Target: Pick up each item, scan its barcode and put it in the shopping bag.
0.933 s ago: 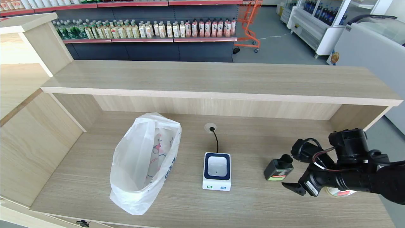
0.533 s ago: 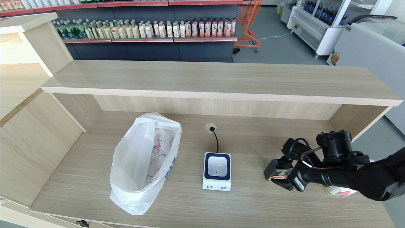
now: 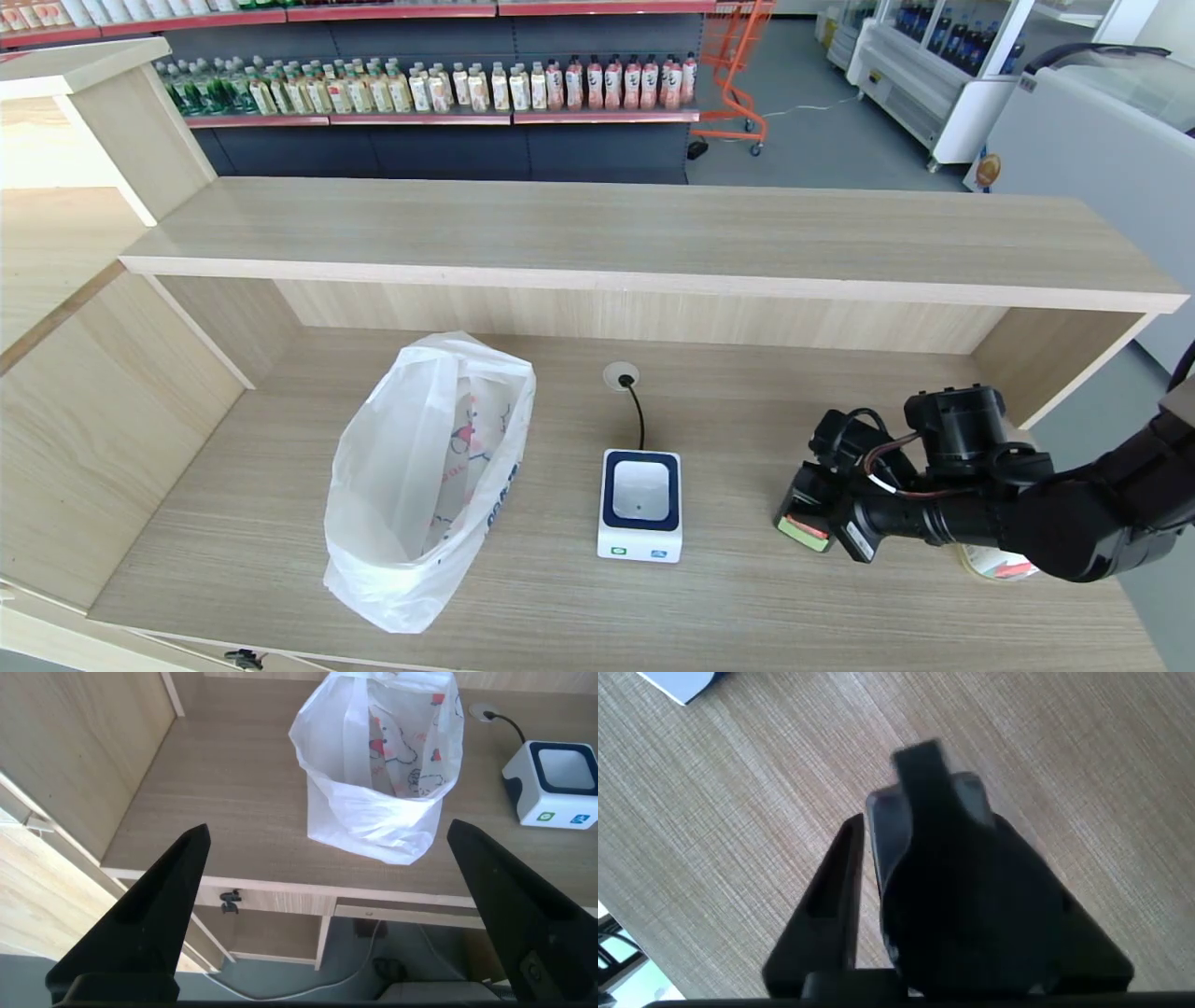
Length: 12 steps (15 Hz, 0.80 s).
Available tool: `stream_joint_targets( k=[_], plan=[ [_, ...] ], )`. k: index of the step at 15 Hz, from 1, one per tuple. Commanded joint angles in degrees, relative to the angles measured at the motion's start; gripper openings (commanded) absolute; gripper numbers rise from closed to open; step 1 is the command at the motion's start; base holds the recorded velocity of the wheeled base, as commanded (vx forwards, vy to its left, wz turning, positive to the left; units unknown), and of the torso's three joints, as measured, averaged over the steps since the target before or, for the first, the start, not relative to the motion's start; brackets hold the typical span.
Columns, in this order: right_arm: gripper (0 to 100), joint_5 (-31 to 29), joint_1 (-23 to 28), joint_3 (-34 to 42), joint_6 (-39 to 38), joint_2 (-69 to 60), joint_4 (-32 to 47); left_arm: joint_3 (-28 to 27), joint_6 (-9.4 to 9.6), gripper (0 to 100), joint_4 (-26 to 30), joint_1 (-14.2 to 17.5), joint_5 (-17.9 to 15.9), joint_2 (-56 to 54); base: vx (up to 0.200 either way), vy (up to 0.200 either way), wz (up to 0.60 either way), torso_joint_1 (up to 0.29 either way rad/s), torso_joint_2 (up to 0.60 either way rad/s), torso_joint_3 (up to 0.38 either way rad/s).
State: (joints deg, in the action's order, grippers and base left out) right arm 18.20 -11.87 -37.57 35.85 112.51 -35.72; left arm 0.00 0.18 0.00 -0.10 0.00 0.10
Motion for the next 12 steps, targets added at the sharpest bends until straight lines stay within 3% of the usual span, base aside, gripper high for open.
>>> stream_joint_targets(
  k=[1,4,8,10,12],
  plan=[
    [0,-0.01,-0.43,-0.13,0.01,0.26,-0.05,0.0,-0.01,100,0.0,0.01,0.0,-0.01,0.0,0.0,0.0,0.0,0.0,0.0],
    [0,-0.01,-0.43,0.83,-3.07,-2.29,-0.4,0.0,-0.01,100,0.0,-0.08,0.0,-0.01,0.0,0.0,0.0,0.0,0.0,0.0],
    [0,-0.36,1.33,5.32,-16.43,-19.17,-2.25,0.0,-0.01,100,0.0,0.01,0.0,-0.01,0.0,0.0,0.0,0.0,0.0,0.0],
    [0,-4.49,2.03,13.49,-10.19,-30.42,-2.69,0.0,-0.01,100,0.0,0.01,0.0,-0.01,0.0,0.0,0.0,0.0,0.0,0.0],
    [0,-5.28,4.4,15.86,6.95,-35.95,-3.22,0.0,-0.01,100,0.0,0.01,0.0,-0.01,0.0,0.0,0.0,0.0,0.0,0.0]
  ],
)
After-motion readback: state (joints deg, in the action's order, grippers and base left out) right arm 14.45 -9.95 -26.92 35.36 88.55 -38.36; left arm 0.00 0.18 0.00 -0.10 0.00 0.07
